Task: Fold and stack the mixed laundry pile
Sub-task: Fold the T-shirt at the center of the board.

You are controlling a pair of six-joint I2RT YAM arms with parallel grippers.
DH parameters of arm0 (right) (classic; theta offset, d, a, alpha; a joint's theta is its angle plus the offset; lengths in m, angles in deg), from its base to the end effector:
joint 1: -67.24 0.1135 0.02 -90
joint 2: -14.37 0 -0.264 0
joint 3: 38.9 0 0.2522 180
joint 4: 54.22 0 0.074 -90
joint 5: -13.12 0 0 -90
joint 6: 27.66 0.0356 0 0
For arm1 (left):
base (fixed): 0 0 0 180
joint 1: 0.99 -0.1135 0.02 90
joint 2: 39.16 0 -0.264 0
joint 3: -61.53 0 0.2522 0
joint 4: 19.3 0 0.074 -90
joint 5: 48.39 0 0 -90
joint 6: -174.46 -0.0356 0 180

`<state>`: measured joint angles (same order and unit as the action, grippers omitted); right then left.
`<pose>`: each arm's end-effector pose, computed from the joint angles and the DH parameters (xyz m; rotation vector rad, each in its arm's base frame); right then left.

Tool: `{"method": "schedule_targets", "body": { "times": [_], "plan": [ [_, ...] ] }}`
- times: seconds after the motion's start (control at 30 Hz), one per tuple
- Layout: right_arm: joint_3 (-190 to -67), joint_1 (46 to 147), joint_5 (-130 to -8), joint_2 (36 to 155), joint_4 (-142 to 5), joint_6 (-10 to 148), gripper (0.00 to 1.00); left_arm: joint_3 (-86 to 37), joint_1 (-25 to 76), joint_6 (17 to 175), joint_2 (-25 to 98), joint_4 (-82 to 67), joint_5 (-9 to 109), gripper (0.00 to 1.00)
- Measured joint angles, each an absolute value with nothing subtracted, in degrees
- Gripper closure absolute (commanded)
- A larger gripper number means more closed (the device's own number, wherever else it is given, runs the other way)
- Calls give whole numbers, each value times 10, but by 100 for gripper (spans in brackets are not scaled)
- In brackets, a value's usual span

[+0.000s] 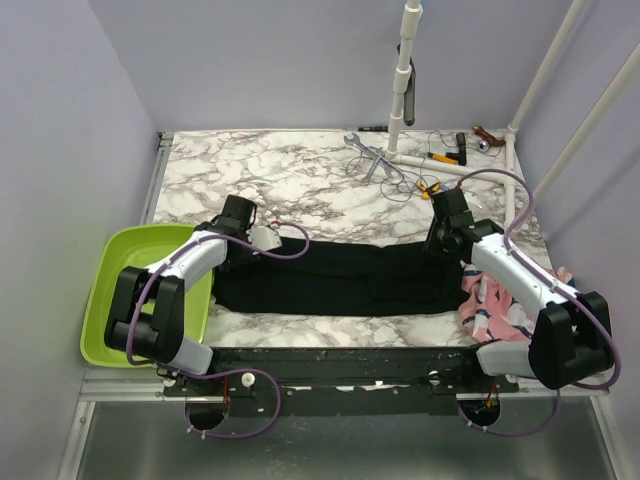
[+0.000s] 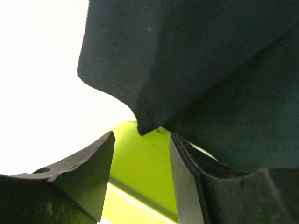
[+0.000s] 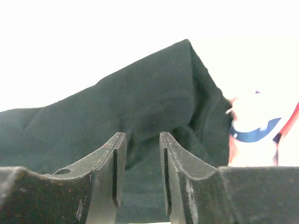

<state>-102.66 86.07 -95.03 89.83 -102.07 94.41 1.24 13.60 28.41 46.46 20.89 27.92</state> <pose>0.2452 0.0719 0.2249 0.4009 2.5003 -0.0690 0.2661 -0.0606 0.1700 1.5475 2.3092 0.5254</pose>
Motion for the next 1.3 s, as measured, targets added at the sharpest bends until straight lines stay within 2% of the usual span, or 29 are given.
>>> {"method": "schedule_targets", "body": {
  "times": [0.17, 0.27, 0.43, 0.57, 0.8, 0.83, 0.93, 1.0, 1.13, 1.3],
  "plan": [
    [-1036, 807, -945, 938, -980, 924, 60, -43, 136, 326, 426, 274, 332, 43],
    [-1036, 784, -925, 999, -951, 913, 63, -79, 136, 347, 434, 280, 347, 44],
    [-1096, 768, -900, 1115, -926, 893, 77, -128, 136, 394, 548, 258, 327, 46],
    [-1157, 760, -899, 1173, -904, 877, 79, -113, 135, 409, 599, 254, 290, 46],
    [-1290, 754, -899, 1275, -886, 865, 73, -104, 136, 420, 600, 233, 249, 46],
    [-1300, 754, -899, 1282, -884, 863, 70, -102, 136, 421, 600, 230, 245, 46],
    [-1329, 754, -906, 1294, -884, 854, 53, -96, 136, 421, 596, 226, 244, 45],
    [-1345, 754, -908, 1295, -884, 843, 50, -91, 136, 421, 589, 227, 244, 43],
    [-1356, 754, -908, 1277, -882, 824, 49, -87, 131, 425, 572, 259, 262, 42],
    [-1257, 754, -908, 1159, -881, 833, 48, -143, 104, 432, 538, 347, 341, 41]
  ]
}}
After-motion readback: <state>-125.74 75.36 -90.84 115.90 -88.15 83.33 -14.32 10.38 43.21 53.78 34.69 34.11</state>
